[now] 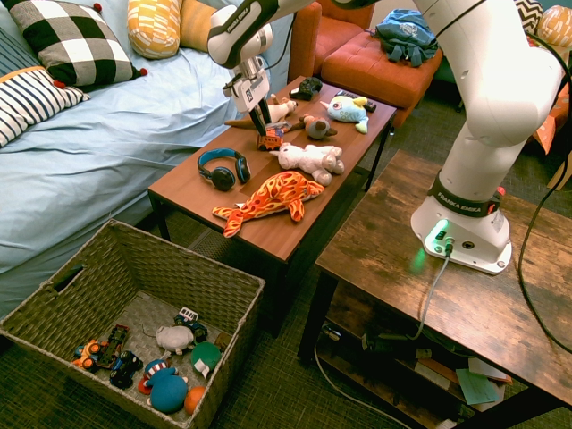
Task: Put the toy car in the basket
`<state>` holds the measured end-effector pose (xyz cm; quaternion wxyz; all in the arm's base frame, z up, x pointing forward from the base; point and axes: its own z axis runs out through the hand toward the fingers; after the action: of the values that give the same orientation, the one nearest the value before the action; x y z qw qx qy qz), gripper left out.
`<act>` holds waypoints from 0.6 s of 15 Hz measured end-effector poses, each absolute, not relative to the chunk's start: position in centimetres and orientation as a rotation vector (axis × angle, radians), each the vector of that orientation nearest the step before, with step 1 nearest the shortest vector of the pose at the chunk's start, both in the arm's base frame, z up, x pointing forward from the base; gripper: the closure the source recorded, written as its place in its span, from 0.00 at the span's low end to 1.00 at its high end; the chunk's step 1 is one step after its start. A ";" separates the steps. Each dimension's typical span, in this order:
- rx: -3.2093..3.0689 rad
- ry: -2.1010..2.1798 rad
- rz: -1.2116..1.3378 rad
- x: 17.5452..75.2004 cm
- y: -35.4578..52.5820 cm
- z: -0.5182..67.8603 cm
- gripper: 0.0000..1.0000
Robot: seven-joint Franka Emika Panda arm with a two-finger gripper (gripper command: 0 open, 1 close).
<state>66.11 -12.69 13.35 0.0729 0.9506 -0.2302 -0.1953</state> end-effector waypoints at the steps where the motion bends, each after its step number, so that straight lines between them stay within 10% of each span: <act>1: 2.856 -0.691 -0.583 66.2 -12.7 13.4 1.00; 9: 2.826 -0.756 -0.452 66.9 -13.7 15.5 1.00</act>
<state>66.95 -13.65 15.51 0.0908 0.9508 -0.2542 -0.1522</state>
